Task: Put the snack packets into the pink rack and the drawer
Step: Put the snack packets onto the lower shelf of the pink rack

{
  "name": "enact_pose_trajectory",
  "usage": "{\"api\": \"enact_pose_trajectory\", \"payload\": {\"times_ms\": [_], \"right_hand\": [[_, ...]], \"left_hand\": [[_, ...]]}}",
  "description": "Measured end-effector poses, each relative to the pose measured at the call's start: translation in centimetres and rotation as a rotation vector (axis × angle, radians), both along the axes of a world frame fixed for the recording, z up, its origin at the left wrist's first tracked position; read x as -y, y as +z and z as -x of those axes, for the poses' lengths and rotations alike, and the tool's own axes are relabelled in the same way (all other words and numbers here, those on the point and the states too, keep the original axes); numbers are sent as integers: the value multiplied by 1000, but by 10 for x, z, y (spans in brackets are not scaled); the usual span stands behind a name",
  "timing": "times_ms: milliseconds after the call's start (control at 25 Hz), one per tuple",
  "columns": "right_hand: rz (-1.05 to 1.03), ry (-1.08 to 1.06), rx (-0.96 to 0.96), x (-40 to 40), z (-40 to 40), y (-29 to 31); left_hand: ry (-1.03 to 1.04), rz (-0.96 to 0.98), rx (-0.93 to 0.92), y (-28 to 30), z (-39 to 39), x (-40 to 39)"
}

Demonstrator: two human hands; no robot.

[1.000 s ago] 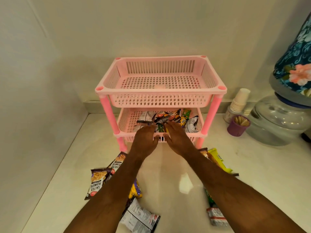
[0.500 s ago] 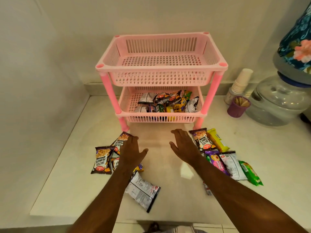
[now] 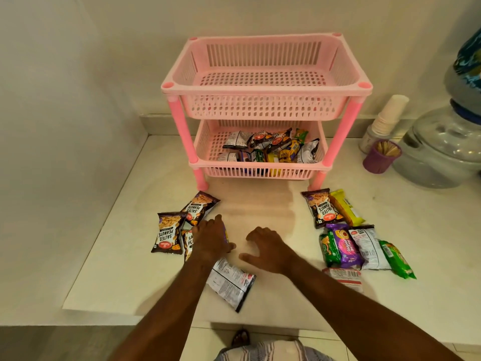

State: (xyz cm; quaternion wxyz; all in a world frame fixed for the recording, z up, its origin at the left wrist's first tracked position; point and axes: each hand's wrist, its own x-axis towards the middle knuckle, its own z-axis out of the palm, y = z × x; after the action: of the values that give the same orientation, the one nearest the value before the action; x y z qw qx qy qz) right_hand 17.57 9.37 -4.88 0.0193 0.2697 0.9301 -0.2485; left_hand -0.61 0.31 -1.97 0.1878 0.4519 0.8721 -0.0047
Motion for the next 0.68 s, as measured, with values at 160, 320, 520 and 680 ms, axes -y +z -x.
{"api": "enact_pose_trajectory", "payload": {"times_ms": [160,320,520,680], "right_hand": [[-6,97,94,24,5,-14],[-69,182,187,30,17,-12],[157,152,262,23,16,-9],[496,17,178,8,6,0]], "left_hand": [[-61,-2,-49,-6,-1,-3],[-150,-82,-18,-10,3,-5],[-95,-299,267,-13,2,2],[45,-483,515,-3,5,-4]]}}
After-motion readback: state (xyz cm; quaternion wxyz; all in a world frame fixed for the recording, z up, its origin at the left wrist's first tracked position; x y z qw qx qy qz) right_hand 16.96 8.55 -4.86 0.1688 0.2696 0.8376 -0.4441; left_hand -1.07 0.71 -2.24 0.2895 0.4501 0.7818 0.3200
